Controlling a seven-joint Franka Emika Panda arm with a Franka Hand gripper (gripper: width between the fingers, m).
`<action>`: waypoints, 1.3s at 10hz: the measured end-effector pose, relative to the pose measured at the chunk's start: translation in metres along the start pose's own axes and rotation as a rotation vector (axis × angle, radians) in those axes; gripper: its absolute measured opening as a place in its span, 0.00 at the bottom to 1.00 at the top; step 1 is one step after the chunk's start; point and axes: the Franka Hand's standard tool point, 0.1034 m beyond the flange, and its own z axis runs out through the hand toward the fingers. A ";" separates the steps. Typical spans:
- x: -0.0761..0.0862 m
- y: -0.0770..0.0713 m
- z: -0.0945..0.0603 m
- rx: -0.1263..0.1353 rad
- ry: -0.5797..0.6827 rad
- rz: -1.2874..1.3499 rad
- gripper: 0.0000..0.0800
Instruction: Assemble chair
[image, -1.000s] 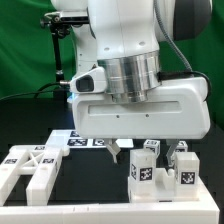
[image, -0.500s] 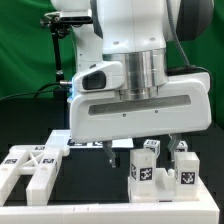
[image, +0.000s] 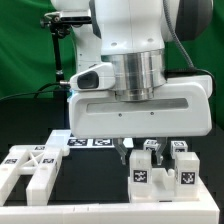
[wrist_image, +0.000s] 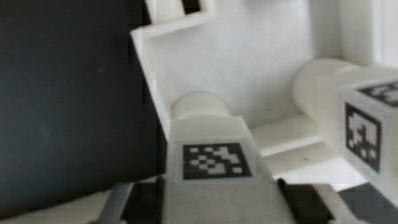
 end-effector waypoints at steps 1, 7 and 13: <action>0.001 0.000 0.000 0.001 0.004 0.108 0.36; 0.003 -0.014 0.000 0.095 -0.013 1.065 0.36; 0.006 -0.008 0.002 0.068 0.030 0.346 0.80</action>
Offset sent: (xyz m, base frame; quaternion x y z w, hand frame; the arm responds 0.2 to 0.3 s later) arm 0.0031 0.0220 -0.0031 0.0029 0.0139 0.5164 0.8563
